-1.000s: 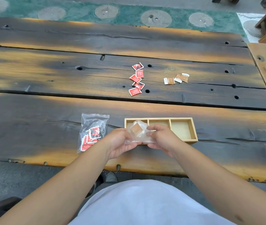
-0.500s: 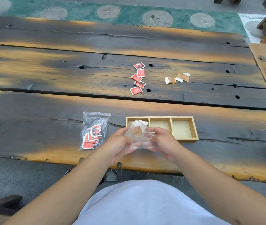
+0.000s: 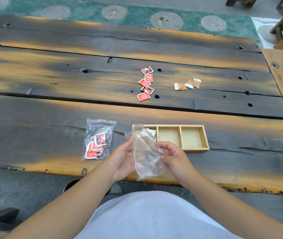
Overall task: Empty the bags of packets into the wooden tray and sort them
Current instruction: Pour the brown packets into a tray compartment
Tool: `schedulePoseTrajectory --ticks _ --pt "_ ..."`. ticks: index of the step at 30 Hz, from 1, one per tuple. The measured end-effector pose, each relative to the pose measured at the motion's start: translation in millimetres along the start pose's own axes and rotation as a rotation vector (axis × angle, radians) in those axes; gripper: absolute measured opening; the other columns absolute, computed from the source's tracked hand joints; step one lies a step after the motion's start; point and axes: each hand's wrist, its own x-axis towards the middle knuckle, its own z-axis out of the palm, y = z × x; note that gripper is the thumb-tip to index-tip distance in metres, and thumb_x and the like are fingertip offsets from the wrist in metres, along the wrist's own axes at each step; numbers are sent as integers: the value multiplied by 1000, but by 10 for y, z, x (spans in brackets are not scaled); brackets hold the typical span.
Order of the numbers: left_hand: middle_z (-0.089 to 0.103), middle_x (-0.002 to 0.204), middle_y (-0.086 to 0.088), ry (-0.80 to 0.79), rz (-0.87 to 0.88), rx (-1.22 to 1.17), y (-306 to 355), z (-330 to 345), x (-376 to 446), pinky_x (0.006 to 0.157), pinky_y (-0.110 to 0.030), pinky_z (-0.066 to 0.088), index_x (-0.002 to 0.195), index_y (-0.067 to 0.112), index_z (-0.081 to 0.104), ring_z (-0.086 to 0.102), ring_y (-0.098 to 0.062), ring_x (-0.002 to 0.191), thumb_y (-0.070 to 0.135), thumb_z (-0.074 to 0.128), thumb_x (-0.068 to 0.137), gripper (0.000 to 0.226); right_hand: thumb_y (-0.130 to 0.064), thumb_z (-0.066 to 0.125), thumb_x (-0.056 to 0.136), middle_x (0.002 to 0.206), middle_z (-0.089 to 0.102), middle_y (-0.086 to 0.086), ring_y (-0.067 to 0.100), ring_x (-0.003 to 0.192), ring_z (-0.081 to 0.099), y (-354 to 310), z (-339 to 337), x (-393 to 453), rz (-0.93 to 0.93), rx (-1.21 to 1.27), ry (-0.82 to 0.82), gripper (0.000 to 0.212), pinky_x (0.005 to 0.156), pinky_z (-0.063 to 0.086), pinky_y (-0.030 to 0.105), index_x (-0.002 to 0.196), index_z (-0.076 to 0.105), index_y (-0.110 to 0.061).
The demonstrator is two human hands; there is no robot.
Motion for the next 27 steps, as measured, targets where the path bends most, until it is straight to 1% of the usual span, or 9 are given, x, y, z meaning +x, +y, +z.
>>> schedulePoseTrajectory --ticks 3,5,7,11,16,20,24,25,27 --pt "63 127 -21 -12 39 16 138 50 58 108 -56 39 129 6 59 57 -39 122 42 53 95 49 20 44 86 116 70 11 23 84 67 84 -27 -45 11 -35 -37 50 67 50 36 115 59 -18" --pt "71 111 -15 42 98 76 238 104 93 95 -50 51 120 7 65 69 -31 102 31 56 95 35 19 47 87 110 70 10 15 72 66 112 -42 -63 43 -37 -16 53 57 47 26 121 52 -20" --pt "73 100 -12 120 174 138 326 142 141 79 -41 57 108 6 68 72 -24 85 18 55 96 21 13 53 89 99 70 7 13 65 65 128 -68 -91 81 -56 18 51 54 46 25 123 48 -24" --pt "71 111 -17 144 249 171 468 200 261 82 -44 53 95 6 64 72 -27 93 12 49 99 17 -6 62 92 87 67 10 12 63 59 195 -198 -130 155 -218 28 24 56 45 24 114 60 -14" --pt "76 93 -13 70 203 295 527 426 410 66 -41 50 102 6 59 71 -28 78 12 47 100 13 -37 66 90 109 72 -1 18 102 68 89 -399 -150 167 -104 175 32 86 53 34 119 58 -27" --pt "74 96 -18 -19 125 413 383 752 585 66 -39 56 112 2 61 70 -28 72 13 50 99 21 -39 60 94 102 74 1 16 85 67 -135 -683 36 92 133 359 19 71 48 29 101 66 -22" --pt "73 102 -21 -67 57 472 127 1146 825 59 -33 57 110 4 63 70 -26 72 13 51 99 19 -20 64 92 77 69 3 12 64 56 -199 -1160 171 -8 98 505 19 54 40 18 73 64 -15" --pt "72 104 -20 -75 52 471 37 1239 888 62 -35 57 112 4 62 69 -26 73 14 52 99 19 -17 64 92 73 67 3 12 60 53 -200 -1318 183 -23 106 526 22 52 39 17 71 63 -15" --pt "69 111 -19 -122 16 465 -177 1396 1016 82 -47 57 117 6 61 68 -32 90 18 57 96 25 -15 61 94 68 63 2 10 55 50 -182 -1672 206 -34 159 576 24 50 38 18 69 60 -14"
